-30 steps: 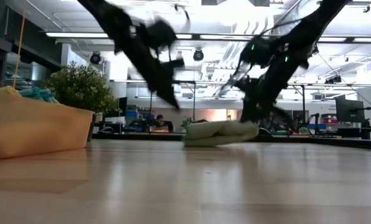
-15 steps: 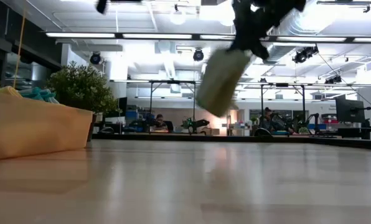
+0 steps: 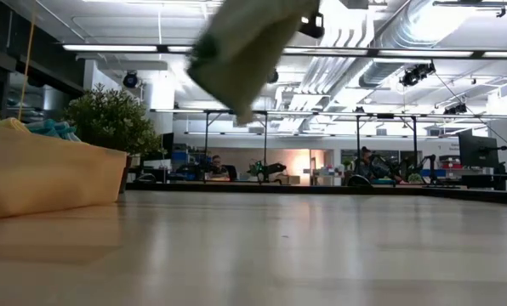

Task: Fold microfiber towels
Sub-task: Put the green folded microfiber towel into the orange bin

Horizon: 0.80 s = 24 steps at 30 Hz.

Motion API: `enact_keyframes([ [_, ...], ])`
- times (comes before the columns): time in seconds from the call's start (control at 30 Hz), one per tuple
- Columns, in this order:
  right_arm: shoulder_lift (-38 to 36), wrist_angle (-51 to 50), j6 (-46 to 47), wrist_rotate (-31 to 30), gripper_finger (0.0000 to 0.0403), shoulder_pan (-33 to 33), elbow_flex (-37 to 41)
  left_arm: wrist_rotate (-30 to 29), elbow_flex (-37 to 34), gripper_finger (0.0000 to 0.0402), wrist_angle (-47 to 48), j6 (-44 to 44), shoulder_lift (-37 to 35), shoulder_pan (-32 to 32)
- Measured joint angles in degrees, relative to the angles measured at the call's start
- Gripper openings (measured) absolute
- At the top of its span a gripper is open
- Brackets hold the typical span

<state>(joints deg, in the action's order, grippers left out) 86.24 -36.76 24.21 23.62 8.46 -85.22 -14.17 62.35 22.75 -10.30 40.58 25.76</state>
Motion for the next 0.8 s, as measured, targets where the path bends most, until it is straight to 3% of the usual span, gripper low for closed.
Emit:
enact_keyframes([
  [0.23,13.1,9.4,2.9,4.0,0.0,-7.7,-9.8,1.7,0.0,0.0,3.8,2.1,-0.9,0.0],
  [0.67,44.1,9.0,-7.1,20.9,0.0,-11.5,-48.4,3.6,0.0,0.0,5.4,2.1,-0.9,0.0],
  [0.8,47.7,20.7,-5.6,25.4,0.0,-11.4,-45.5,3.6,0.0,0.0,5.3,2.0,-0.9,0.0],
])
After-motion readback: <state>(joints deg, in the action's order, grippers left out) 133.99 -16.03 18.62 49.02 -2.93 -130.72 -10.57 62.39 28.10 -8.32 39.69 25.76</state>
